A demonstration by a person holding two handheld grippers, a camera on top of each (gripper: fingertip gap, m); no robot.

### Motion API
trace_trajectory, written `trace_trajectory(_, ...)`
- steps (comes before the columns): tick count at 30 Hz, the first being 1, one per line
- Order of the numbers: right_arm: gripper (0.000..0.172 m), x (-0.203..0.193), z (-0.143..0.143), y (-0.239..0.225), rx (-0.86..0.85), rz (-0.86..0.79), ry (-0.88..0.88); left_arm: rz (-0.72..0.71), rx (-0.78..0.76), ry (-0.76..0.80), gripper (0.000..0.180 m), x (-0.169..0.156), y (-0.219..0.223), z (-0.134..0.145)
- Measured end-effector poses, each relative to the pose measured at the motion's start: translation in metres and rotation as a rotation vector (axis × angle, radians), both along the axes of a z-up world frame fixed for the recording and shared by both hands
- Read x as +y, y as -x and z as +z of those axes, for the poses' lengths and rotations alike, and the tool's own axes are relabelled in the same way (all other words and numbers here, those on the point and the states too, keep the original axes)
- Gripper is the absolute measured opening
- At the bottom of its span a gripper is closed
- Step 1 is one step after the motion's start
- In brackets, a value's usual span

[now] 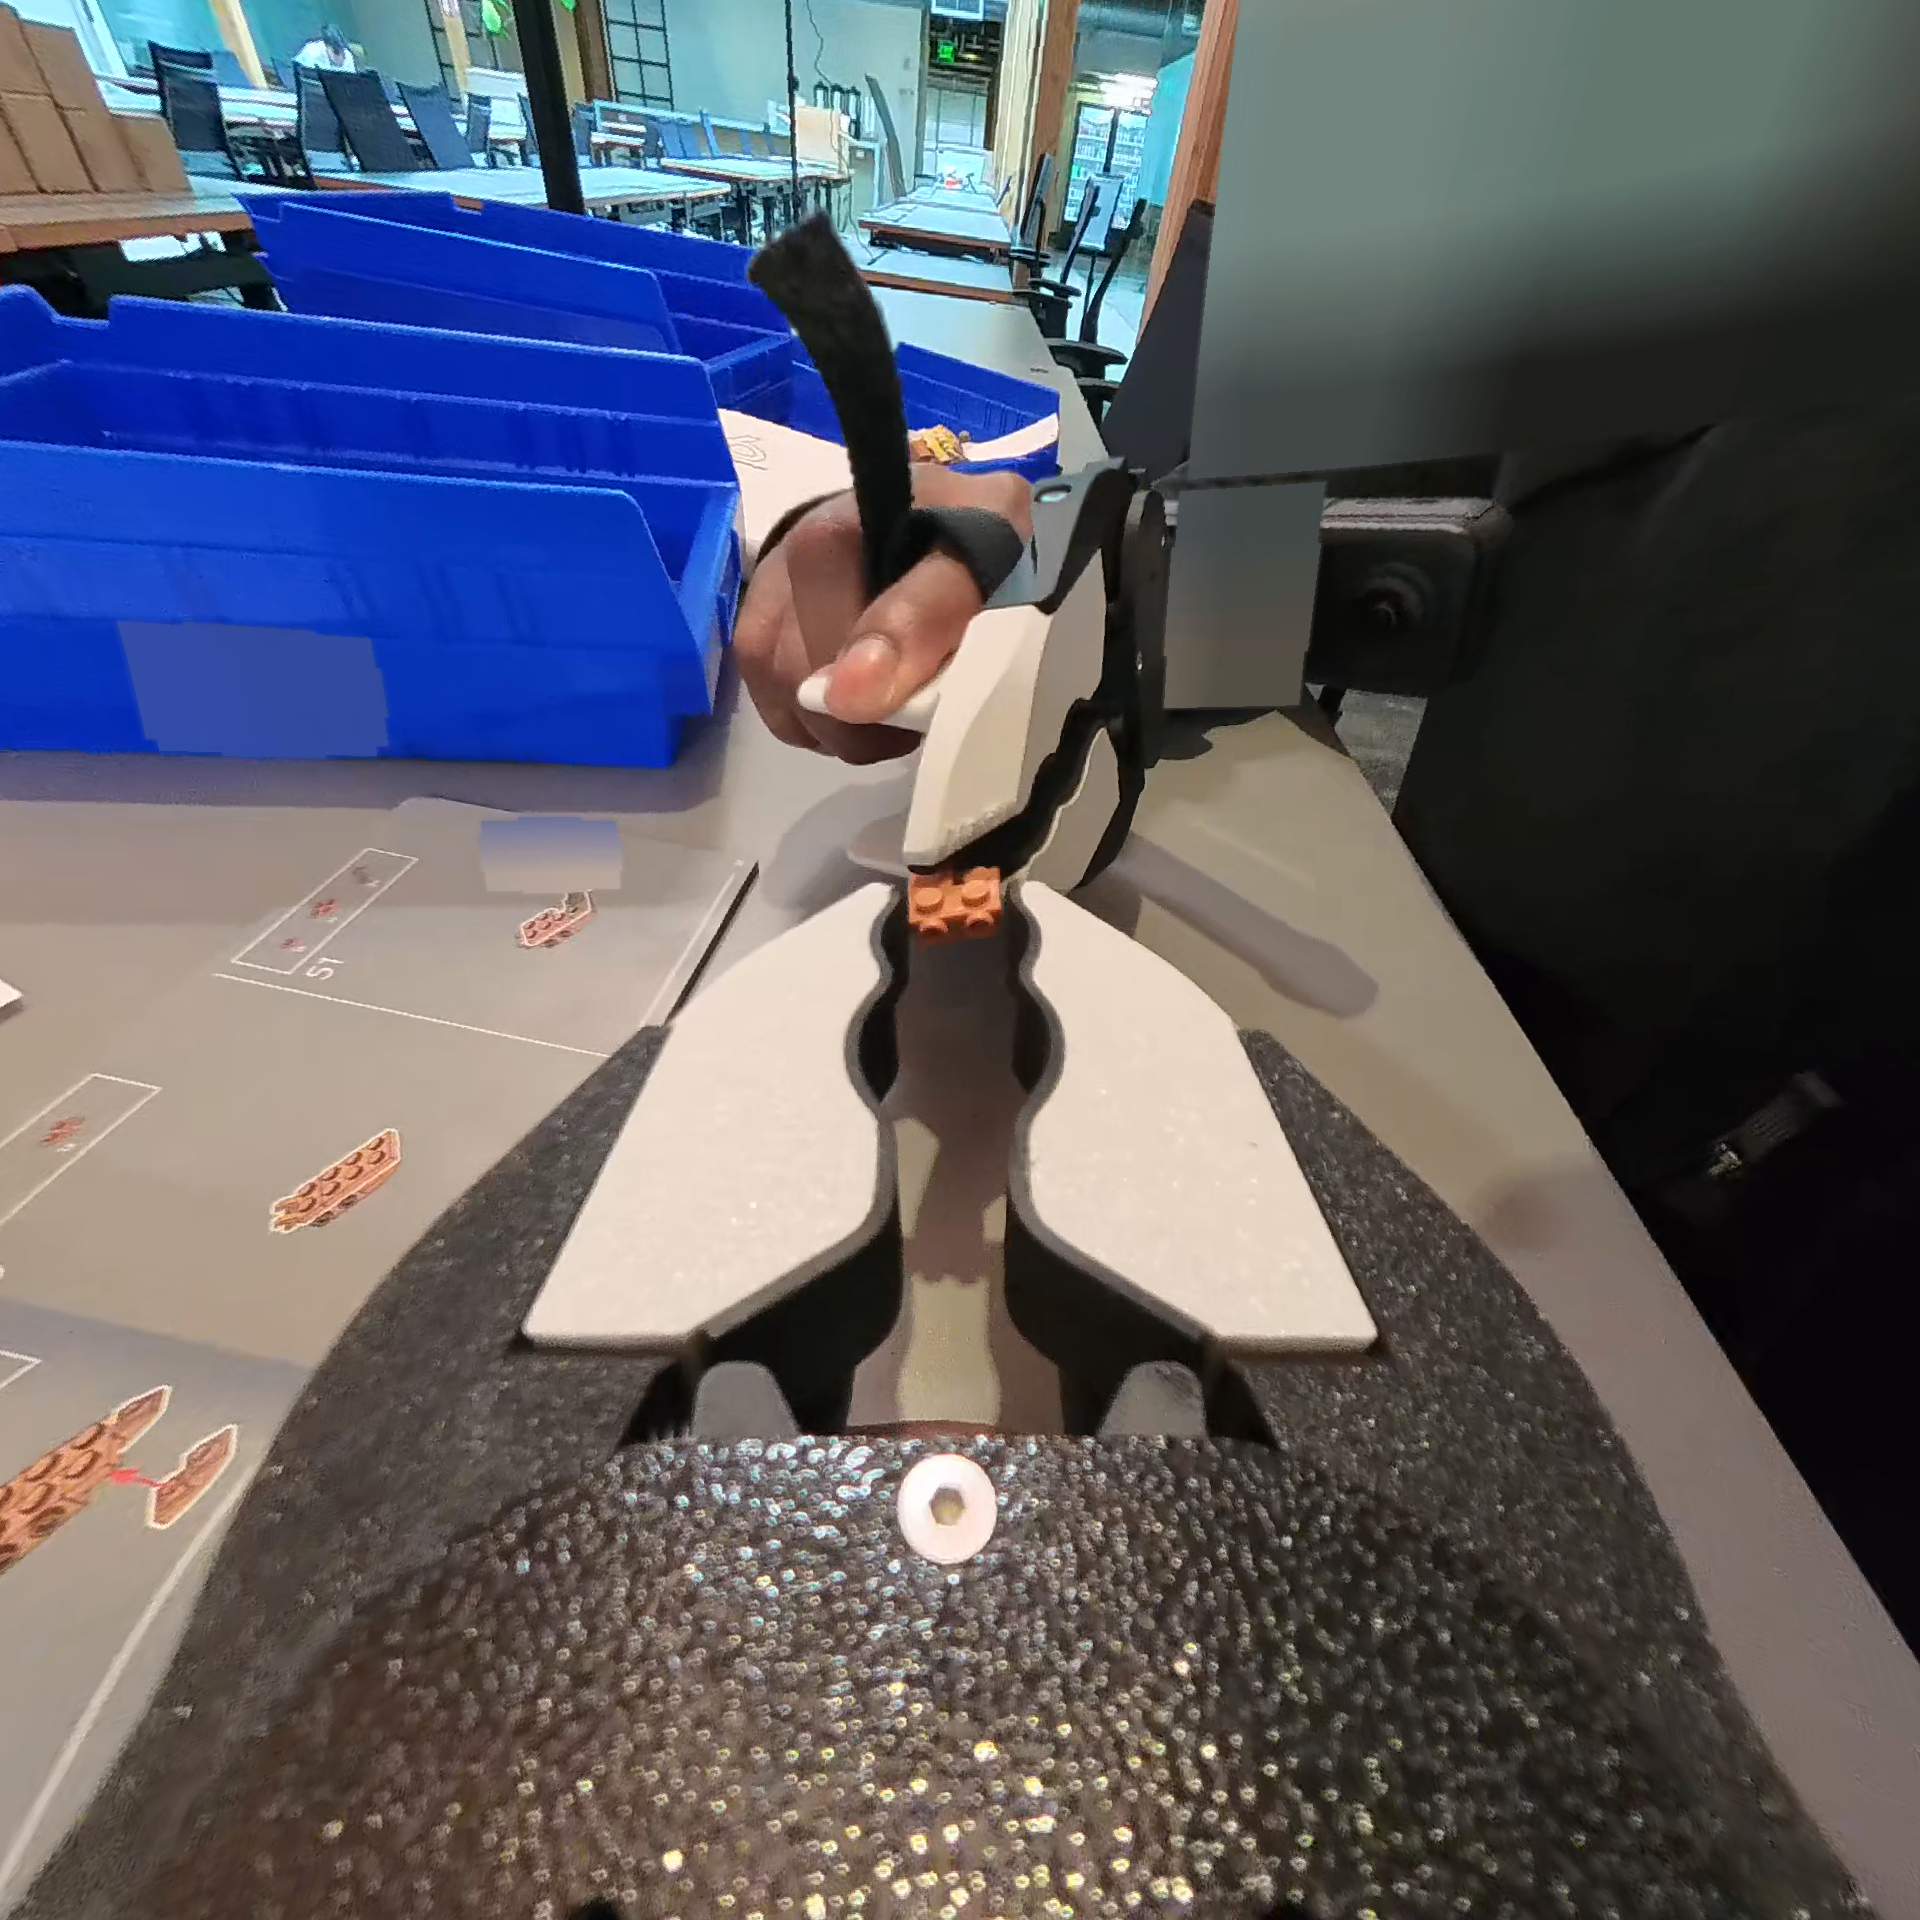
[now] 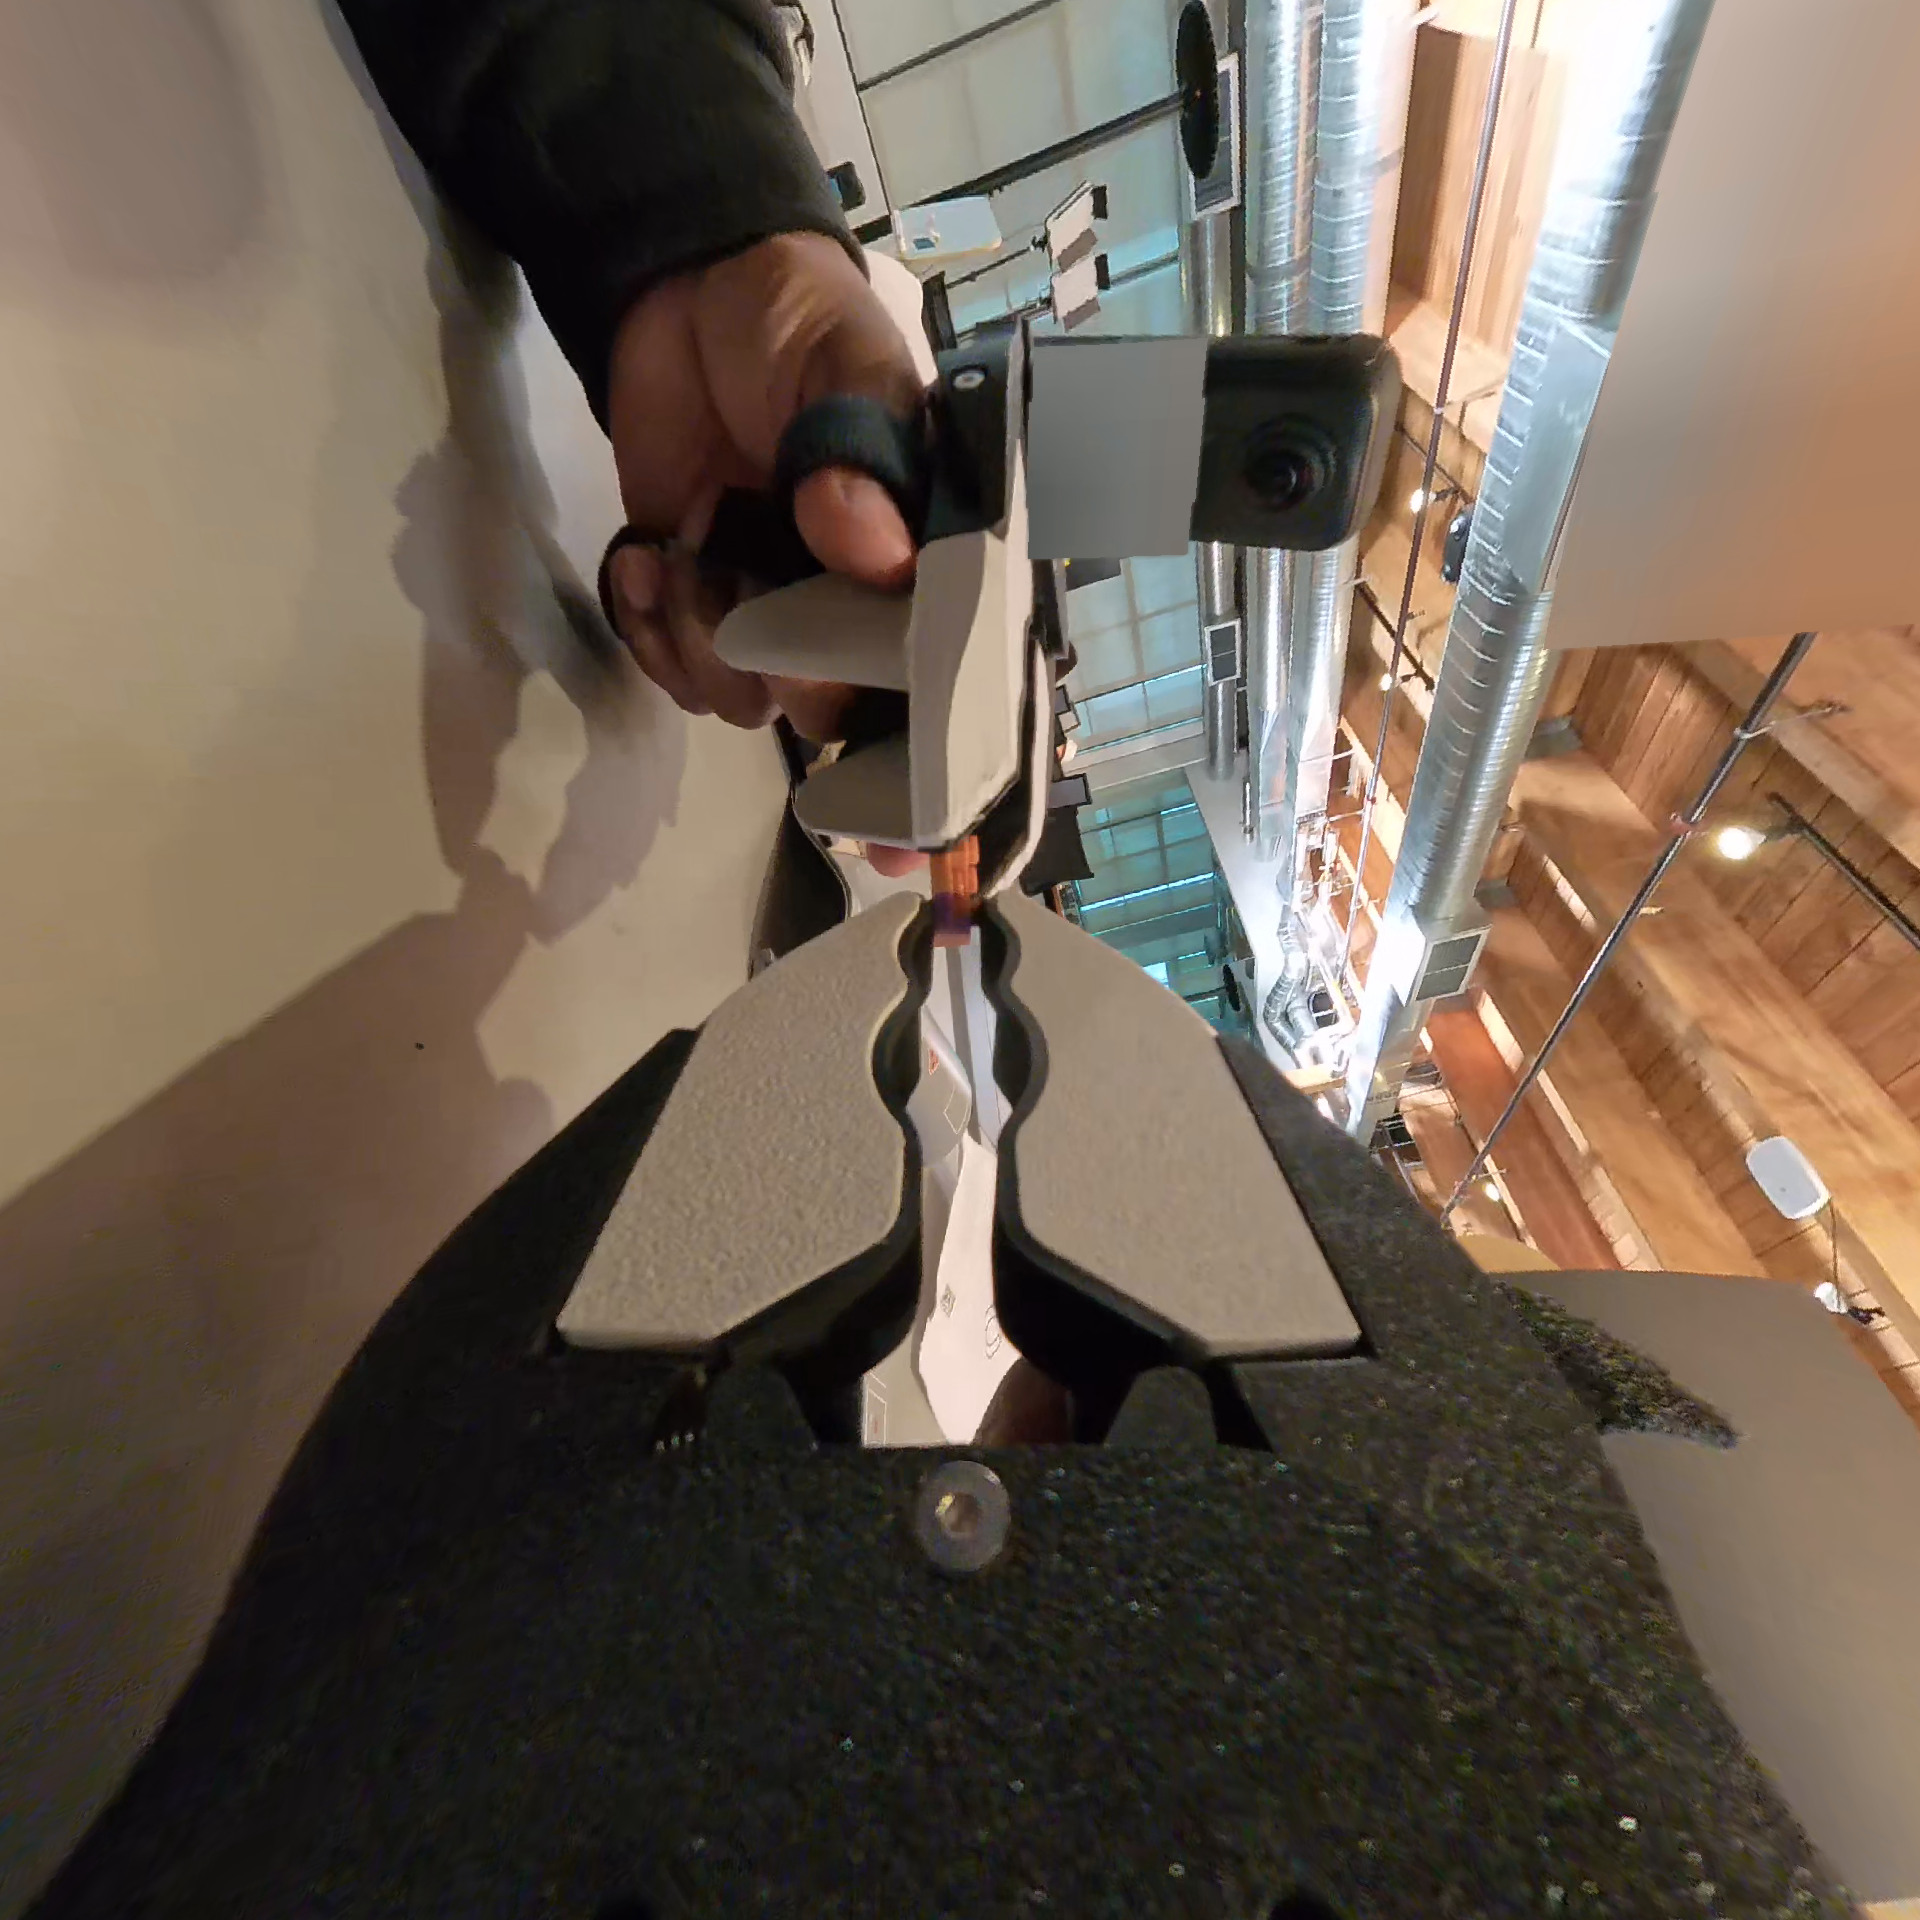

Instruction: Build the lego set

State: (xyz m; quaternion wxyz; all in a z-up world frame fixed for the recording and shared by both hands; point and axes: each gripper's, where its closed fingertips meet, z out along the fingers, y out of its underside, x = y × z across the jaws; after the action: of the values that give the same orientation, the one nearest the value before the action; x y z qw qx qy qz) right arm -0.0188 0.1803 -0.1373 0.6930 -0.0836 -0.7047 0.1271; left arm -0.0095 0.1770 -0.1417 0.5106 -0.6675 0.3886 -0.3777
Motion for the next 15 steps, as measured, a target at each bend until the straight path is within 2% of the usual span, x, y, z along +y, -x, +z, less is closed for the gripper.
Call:
trace_trajectory(4, 0.01, 0.0, 0.0017, 0.0003, 0.019, -0.003, 0.011, 0.009, 0.009, -0.035, 0.016, 0.0002, 0.0006, 0.0018)
trace_trajectory(8, 0.019, 0.0025, -0.0007, 0.0001, -0.001, 0.001, 0.064, 0.032, 0.04, -0.102, 0.016, 0.0018, 0.0045, 0.0041)
trace_trajectory(15, 0.025, -0.0007, 0.0017, -0.0017, -0.072, 0.078, 0.309, 0.062, 0.134, -0.247, 0.016, 0.0023, 0.0078, 0.0048)
